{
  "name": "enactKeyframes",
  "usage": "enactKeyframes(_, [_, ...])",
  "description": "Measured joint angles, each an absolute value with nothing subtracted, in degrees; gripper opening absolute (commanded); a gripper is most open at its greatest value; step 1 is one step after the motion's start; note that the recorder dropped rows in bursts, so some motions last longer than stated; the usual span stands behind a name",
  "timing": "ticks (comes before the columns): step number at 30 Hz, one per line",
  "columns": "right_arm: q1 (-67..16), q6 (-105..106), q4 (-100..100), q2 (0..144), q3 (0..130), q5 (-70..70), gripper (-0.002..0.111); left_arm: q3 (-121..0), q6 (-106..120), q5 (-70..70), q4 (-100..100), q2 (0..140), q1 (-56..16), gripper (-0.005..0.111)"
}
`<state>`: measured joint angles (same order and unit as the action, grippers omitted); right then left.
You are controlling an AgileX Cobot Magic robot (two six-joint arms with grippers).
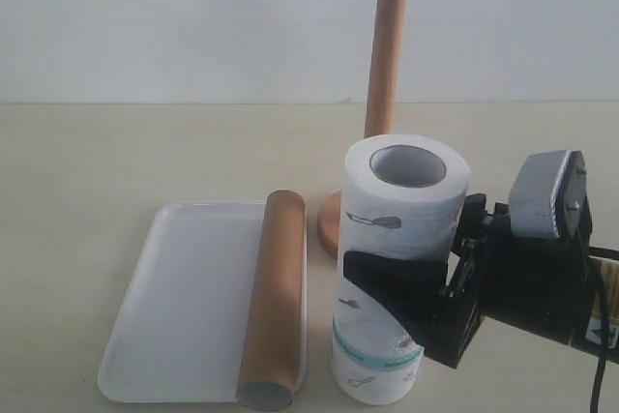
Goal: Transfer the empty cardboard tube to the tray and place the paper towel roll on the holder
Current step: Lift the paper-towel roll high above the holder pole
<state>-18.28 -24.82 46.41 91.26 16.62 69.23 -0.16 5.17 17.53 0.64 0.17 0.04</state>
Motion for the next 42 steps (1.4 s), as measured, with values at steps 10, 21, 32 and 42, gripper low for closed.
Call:
enactKeyframes(10, [-18.28, -25.75, 44.71, 79.67, 16.62, 65.66, 0.0, -0.16, 5.17, 17.53, 0.64, 0.17, 0.04, 0.004])
enactKeyframes(21, [-18.28, -27.91, 29.08, 47.24, 37.95, 15.68, 0.0, -0.16, 5.17, 17.53, 0.64, 0.17, 0.04, 0.004])
enactKeyframes(32, [-25.37, -35.71, 32.92, 62.86, 67.93, 8.7, 0.0, -0.16, 5.17, 17.53, 0.64, 0.17, 0.04, 0.004])
enactKeyframes(42, [-32.53, -34.16, 34.03, 79.23, 85.13, -7.09, 0.0, -0.16, 5.17, 17.53, 0.64, 0.17, 0.04, 0.004])
